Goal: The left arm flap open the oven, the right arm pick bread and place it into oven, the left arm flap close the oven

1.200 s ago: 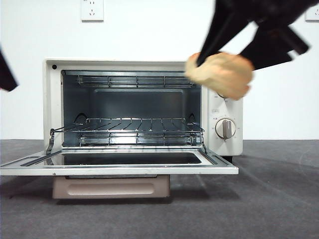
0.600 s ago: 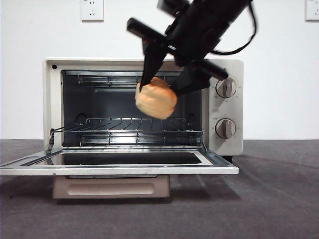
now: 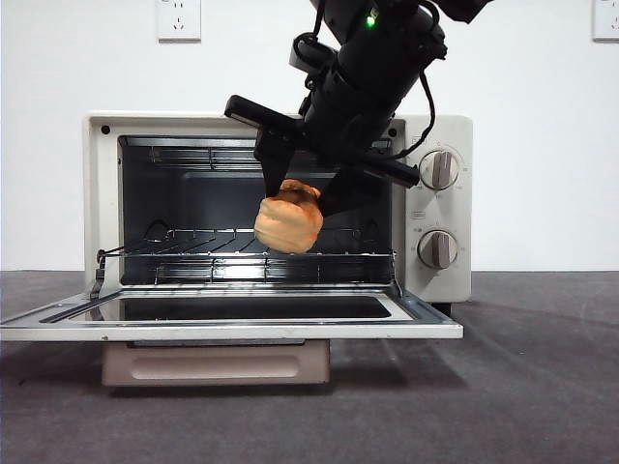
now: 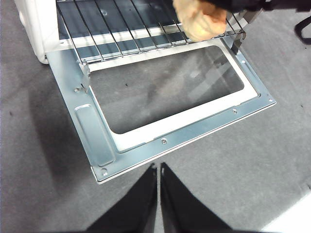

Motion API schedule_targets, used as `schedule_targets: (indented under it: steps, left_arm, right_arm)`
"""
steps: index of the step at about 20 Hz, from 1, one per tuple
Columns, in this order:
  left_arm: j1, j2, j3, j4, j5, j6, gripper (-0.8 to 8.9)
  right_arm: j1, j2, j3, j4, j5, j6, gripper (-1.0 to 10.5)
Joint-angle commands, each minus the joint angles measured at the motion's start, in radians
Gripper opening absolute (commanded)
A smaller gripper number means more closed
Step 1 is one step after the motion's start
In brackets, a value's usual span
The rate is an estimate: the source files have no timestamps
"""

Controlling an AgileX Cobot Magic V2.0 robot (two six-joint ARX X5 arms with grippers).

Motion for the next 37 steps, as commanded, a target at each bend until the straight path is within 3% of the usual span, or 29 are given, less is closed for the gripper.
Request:
schedule_targets:
  steps: [1, 9, 15, 20, 22, 27, 30, 37]
  left_arm:
    - [-0.002, 0.002, 0.006, 0.006, 0.000, -0.006, 0.15]
    - [-0.002, 0.002, 0.006, 0.006, 0.000, -0.006, 0.15]
    - [-0.002, 0.002, 0.006, 0.006, 0.000, -0.006, 0.15]
    - [-0.002, 0.002, 0.006, 0.011, 0.000, -0.006, 0.15]
    - [-0.002, 0.002, 0.006, 0.013, -0.001, -0.006, 0.15]
    - [-0.002, 0.003, 0.006, 0.042, -0.001, -0.010, 0.15]
    - [-0.002, 0.013, 0.006, 0.047, -0.001, -0.014, 0.15]
    - [-0.002, 0.037, 0.006, 0.076, -0.001, -0.040, 0.15]
  right_arm:
    - [0.011, 0.019, 0.019, 0.014, 0.024, 0.014, 2.7]
    - [0.011, 0.019, 0.019, 0.014, 0.021, 0.014, 4.3]
    - [0.014, -0.018, 0.019, -0.006, 0.007, 0.011, 4.3]
    - [0.021, -0.135, 0.019, -0.134, -0.032, -0.027, 4.3]
    - [0.024, -0.201, 0.019, -0.206, -0.085, -0.081, 4.3]
    - [0.027, -0.386, 0.019, -0.428, -0.171, -0.298, 4.3]
    - [0.027, -0.489, 0.016, -0.592, -0.176, -0.399, 4.3]
    - [0.026, -0.712, -0.097, -0.644, -0.305, -0.436, 4.3]
